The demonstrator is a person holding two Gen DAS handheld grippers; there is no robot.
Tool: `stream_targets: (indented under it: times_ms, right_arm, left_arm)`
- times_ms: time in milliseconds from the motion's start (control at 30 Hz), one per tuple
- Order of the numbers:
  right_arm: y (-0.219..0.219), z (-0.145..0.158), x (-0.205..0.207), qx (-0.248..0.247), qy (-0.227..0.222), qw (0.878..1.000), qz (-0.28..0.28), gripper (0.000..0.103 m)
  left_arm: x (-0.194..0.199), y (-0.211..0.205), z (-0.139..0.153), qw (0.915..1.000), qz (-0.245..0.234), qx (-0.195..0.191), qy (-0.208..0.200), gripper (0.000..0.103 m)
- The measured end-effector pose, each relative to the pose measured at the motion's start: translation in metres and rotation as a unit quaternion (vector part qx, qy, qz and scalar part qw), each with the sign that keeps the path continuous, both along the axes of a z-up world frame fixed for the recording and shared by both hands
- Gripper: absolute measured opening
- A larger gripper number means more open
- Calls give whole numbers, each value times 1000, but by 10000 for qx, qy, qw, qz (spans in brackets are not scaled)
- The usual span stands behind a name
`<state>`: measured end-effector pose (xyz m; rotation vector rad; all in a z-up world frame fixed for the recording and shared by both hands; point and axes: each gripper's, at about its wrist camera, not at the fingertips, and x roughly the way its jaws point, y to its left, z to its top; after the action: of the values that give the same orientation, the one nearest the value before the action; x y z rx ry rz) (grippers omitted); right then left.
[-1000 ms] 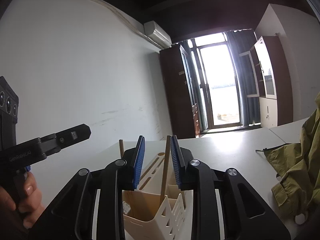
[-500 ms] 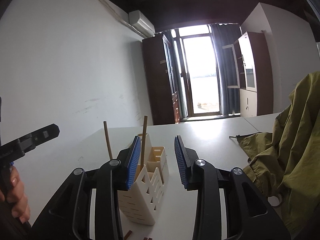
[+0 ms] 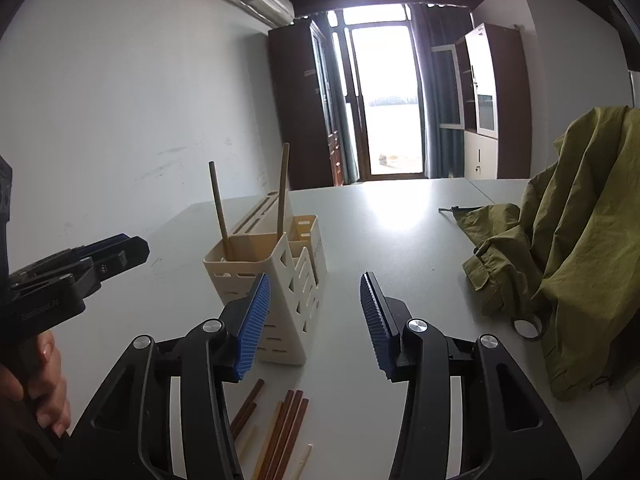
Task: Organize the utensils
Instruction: 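Grasp a brown chopstick with the left tool while the right tool grasps a light chopstick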
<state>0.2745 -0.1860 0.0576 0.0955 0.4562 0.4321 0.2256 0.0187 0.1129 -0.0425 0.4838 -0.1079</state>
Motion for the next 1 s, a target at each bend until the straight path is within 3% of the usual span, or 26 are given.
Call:
stream_targets:
  times_ms: [267,533,733,1000]
  right_arm:
    - [-4,-27,-2,-304,663,9973,-118,51]
    - [2,-50,-2,-757,1190,9896,-296,59]
    - [7,-75,8,-816,1907,9782,-138,59]
    - [24,-105,14,-1162,2448,9626,29,59]
  left_arm:
    - [14,-8,-34,9958,1,366,845,46]
    - [30,-5,-66,9886,-138,291,1468,49]
    - [43,-11,-90,9813,-240,361,1877,49]
    - [59,-11,-122,9711,-275,391,2337,49]
